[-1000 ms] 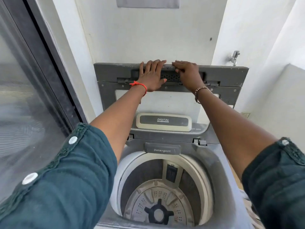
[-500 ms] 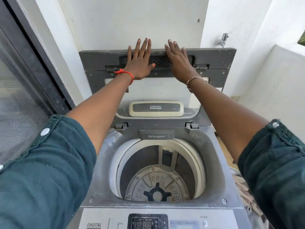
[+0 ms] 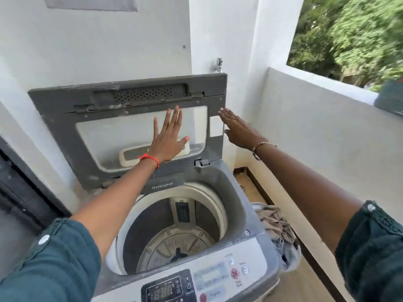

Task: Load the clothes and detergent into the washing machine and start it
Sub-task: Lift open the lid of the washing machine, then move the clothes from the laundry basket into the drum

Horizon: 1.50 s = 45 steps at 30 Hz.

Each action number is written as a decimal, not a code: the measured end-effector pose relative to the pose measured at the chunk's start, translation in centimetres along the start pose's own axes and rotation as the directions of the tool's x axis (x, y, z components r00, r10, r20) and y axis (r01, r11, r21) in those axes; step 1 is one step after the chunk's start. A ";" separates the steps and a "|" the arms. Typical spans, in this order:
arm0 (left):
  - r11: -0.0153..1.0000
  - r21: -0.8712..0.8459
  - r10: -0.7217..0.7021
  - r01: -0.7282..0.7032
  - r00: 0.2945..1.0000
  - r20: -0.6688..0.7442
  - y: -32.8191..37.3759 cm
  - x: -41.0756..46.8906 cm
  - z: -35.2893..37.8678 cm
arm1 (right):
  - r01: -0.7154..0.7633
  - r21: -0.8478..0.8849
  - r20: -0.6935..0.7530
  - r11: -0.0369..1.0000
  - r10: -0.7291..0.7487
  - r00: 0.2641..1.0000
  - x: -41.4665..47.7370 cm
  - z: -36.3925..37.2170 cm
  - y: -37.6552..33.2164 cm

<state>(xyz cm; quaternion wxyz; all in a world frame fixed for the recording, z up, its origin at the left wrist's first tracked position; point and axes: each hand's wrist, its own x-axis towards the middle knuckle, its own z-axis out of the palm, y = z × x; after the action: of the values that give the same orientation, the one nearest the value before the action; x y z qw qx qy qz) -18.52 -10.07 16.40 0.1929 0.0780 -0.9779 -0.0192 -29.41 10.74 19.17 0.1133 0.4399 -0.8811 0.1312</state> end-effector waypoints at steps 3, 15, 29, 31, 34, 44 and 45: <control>0.991 -0.105 0.084 -0.082 0.996 0.019 5.5 1.2 2.1 | -0.144 0.058 0.020 0.988 0.143 0.990 -4.7 -0.5 3.0; 0.882 -0.317 0.422 -0.349 0.884 0.200 23.7 3.1 13.5 | -0.503 0.154 0.073 0.850 0.498 0.864 -18.9 3.8 14.3; 0.900 -0.156 0.426 -0.408 0.739 0.523 32.4 5.6 36.2 | -0.375 -0.013 0.340 0.927 0.357 0.870 -24.0 22.5 32.4; 0.912 -0.123 0.390 -0.392 0.730 0.561 32.3 5.2 40.0 | -0.363 -0.027 0.448 0.932 0.335 0.829 -24.7 26.3 33.9; 0.912 -0.115 0.381 -0.393 0.712 0.591 32.1 4.3 45.8 | -0.366 -0.037 0.507 0.930 0.333 0.795 -25.6 32.3 35.5; 0.892 -0.087 0.369 -0.443 0.605 0.705 29.9 1.5 61.1 | -0.366 -0.088 0.526 0.927 0.355 0.773 -27.0 47.5 38.5; 0.896 -0.089 0.358 -0.436 0.588 0.726 29.6 1.1 62.6 | -0.374 -0.082 0.526 0.924 0.359 0.771 -27.3 49.1 38.6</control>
<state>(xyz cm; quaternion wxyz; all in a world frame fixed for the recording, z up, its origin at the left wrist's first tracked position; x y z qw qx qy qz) -47.61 19.44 -39.05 -0.2146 -0.1469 -0.9646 0.0432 -48.65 37.19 -40.63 -0.1688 0.2804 -0.9443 0.0355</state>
